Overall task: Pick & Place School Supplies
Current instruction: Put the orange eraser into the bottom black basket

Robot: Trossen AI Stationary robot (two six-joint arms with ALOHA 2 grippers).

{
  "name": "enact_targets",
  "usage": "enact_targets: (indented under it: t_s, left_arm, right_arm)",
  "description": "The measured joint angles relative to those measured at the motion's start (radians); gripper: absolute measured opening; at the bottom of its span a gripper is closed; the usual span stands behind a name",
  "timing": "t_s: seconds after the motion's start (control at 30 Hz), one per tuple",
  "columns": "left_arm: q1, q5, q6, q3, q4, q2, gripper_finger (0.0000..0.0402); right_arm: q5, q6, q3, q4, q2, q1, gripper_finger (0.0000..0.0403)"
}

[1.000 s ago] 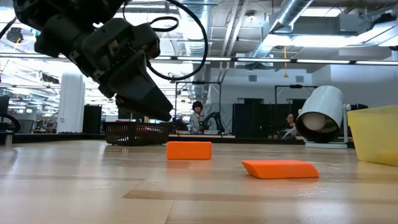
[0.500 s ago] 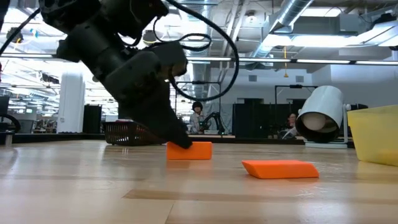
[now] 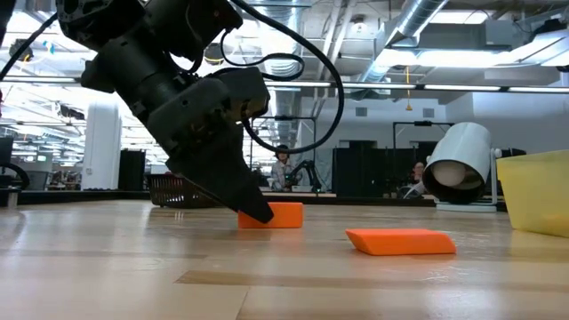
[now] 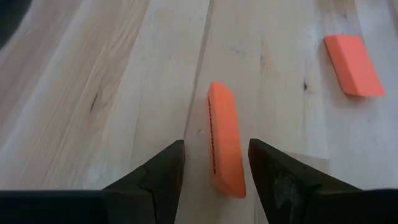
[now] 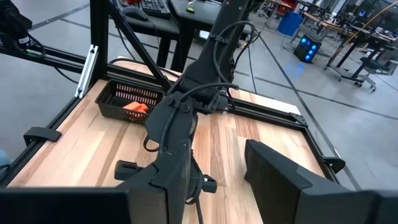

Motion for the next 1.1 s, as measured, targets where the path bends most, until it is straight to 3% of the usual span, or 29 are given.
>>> enact_targets:
  t_s: [0.2, 0.4, 0.73, 0.9, 1.1]
  left_arm:
    - [0.002, -0.007, 0.022, 0.0, -0.004, 0.0, 0.0151]
    - [0.004, 0.009, 0.078, -0.001, -0.006, 0.002, 0.0029]
    - [-0.021, 0.014, 0.17, -0.007, -0.018, -0.044, 0.0027]
    - [-0.059, -0.031, 0.222, -0.013, -0.038, -0.159, 0.0027]
    - [-0.135, -0.082, 0.184, -0.101, -0.188, -0.381, 0.0027]
  right_arm:
    - [0.0, 0.0, 0.0, 0.0, 0.0, 0.0, 0.0146]
    - [0.0, 0.0, 0.0, 0.0, 0.0, 0.0, 0.014]
    - [0.0, 0.0, 0.0, 0.0, 0.0, 0.0, 0.0138]
    - [0.0, 0.0, 0.0, 0.0, 0.0, 0.0, 0.0137]
    - [0.0, 0.0, 0.0, -0.002, 0.0, 0.0, 0.0138]
